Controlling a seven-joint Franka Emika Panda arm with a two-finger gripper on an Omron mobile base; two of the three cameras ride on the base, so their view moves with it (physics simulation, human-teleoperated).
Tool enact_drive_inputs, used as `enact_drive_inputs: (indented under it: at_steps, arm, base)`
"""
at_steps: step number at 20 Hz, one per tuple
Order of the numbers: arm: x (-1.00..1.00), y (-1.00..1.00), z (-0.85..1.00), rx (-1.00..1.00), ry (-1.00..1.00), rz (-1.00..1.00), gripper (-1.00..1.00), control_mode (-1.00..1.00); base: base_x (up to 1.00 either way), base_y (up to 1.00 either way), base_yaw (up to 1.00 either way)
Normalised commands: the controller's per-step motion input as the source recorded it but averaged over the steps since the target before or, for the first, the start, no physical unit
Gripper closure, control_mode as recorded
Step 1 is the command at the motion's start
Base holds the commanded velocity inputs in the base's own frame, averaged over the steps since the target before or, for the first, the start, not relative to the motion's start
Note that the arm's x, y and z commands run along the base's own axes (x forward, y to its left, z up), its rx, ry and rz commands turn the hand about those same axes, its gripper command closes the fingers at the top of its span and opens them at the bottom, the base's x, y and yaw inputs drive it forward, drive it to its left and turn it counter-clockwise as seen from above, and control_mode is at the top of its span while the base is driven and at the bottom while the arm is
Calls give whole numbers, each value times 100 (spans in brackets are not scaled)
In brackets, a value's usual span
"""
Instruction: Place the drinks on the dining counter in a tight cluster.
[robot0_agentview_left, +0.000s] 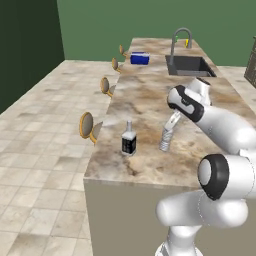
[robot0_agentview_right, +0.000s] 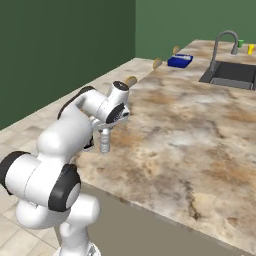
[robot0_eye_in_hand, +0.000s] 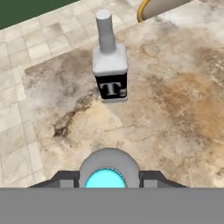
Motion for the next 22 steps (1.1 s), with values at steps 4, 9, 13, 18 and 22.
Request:
enact_drive_inputs:
  at_steps: [4, 9, 13, 18, 22]
  arm:
    - [0, 6, -18, -4, 0, 15, 100, -100]
    - [0, 31, -36, -3, 0, 8, 100, -100]
    - [3, 35, -19, -3, 0, 4, 100, -100]
    - [22, 16, -8, -4, -3, 0, 100, -100]
    - [29, 1, -13, 0, -2, -2, 100, -100]
  base:
    - [0, 0, 0]
    - [0, 0, 0]
    - [0, 0, 0]
    - [0, 0, 0]
    - [0, 0, 0]
